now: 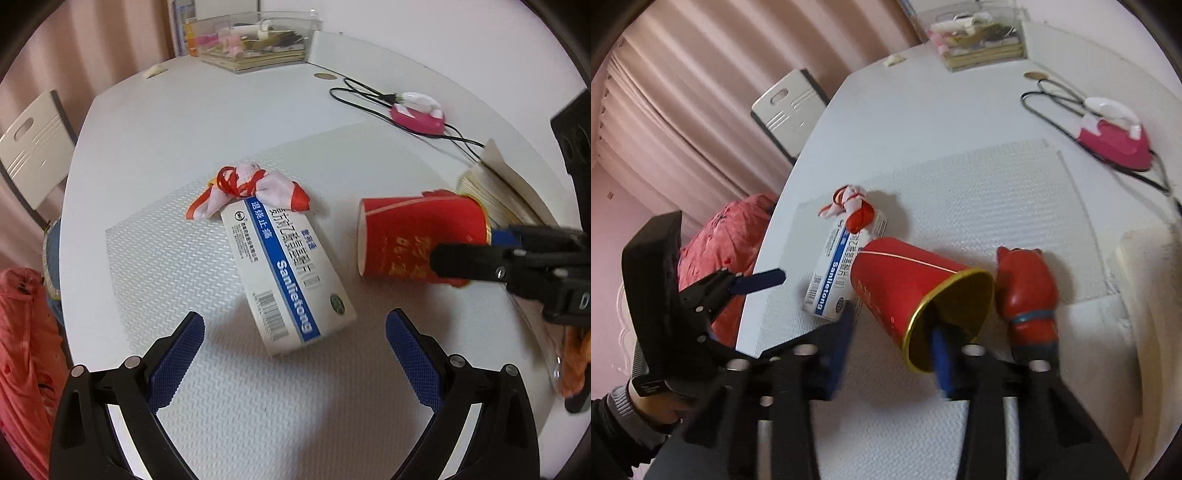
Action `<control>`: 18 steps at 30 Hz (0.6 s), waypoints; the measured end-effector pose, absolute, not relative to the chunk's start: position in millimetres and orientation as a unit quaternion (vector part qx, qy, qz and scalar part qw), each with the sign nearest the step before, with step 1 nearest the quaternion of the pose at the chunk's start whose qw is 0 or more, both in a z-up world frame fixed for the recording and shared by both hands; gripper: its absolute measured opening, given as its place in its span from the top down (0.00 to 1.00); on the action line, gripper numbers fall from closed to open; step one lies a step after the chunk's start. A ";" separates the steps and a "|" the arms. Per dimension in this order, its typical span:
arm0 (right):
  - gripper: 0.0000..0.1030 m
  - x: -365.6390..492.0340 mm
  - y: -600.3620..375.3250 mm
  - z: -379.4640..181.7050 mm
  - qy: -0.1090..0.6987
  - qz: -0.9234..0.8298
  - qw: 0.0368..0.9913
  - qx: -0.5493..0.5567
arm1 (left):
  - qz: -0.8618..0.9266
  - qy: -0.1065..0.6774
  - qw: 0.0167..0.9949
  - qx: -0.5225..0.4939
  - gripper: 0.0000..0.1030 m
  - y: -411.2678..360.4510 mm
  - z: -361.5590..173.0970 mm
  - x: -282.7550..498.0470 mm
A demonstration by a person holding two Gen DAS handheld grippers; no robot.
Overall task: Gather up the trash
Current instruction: 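Grasp the medicine box with the left tool while the right tool grasps the red paper cup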
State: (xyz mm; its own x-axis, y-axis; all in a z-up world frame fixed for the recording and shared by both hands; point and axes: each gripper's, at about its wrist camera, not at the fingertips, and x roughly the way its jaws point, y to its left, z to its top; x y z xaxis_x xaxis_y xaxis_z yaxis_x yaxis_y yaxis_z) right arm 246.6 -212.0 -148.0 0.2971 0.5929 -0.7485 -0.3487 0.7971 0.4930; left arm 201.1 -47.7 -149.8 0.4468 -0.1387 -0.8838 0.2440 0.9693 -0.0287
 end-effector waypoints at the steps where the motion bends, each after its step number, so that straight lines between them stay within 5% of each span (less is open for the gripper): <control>1: 0.83 246.7 -212.1 -147.6 0.511 0.301 0.797 0.118 | -0.105 0.515 0.850 0.047 0.06 -48.3 -152.5 203.6; 8: 0.88 242.5 -213.6 -142.0 0.503 0.313 0.800 0.097 | -0.058 0.514 0.855 0.041 0.08 -51.8 -171.0 215.0; 11: 0.89 240.1 -212.0 -141.7 0.501 0.319 0.799 0.090 | -0.059 0.507 0.859 0.050 0.19 -51.6 -172.1 213.8; 14: 0.93 235.3 -206.2 -141.5 0.499 0.326 0.799 0.079 | -0.067 0.503 0.860 0.057 0.40 -45.8 -167.1 211.3; 18: 0.94 229.5 -202.9 -141.9 0.500 0.332 0.797 0.071 | -0.100 0.515 0.849 0.056 0.40 -34.7 -164.3 199.6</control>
